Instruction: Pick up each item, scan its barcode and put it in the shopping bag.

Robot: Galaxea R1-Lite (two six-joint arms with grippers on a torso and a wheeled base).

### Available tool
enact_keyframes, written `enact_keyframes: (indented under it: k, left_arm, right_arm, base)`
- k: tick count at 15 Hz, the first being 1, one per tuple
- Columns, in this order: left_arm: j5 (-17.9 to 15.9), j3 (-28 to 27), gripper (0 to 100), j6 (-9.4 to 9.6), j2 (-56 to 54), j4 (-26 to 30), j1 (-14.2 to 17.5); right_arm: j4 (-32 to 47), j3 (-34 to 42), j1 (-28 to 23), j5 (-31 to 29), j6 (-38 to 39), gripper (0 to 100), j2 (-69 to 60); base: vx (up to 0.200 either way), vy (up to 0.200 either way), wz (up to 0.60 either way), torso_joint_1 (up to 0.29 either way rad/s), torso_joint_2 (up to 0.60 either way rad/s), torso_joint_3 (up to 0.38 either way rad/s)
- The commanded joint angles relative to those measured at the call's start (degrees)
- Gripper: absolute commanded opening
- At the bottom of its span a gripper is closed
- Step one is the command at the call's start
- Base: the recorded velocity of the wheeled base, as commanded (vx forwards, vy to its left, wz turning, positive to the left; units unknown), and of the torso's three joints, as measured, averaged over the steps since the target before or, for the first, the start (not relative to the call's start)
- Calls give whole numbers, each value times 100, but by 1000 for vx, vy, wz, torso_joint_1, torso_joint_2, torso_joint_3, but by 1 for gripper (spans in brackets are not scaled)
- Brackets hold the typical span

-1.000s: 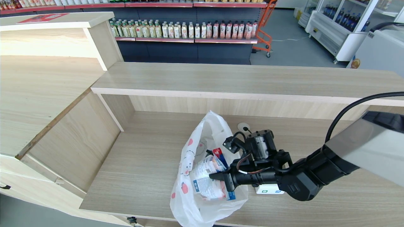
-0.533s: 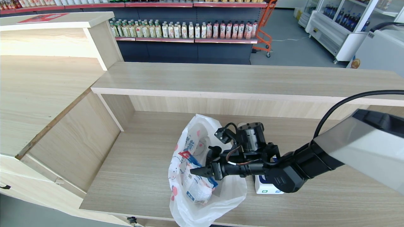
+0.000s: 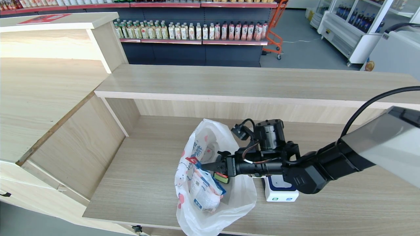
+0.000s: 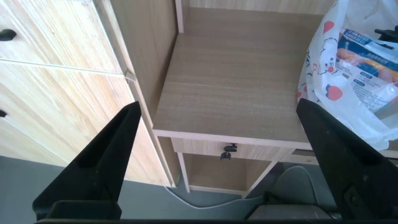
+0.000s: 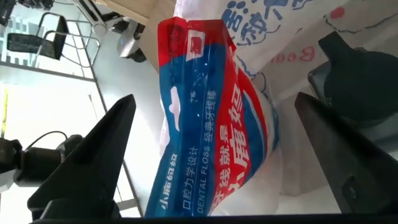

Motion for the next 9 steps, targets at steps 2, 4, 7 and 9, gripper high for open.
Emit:
enact_keyframes:
  k: [2,4,7,9]
  left_arm:
    - [1,0,100,0,-2,0,0]
    - [1,0,100,0,-2,0,0]
    - [1,0,100,-9,-2,0,0]
    - [1,0,100,-9,-2,0,0]
  right_arm:
    - [-3,82,-29,68,137,100,-217]
    - [-3,74,-55,139,427,100,-270]
    - [-161,82,-178,139,946,100,-410]
    - [-258,74,-187,156,1315,100,-533]
  base:
    - [0,0,0,0,0,0]
    - [0,0,0,0,0,0]
    - [0,0,0,0,0,0]
    - [0,0,0,0,0,0]
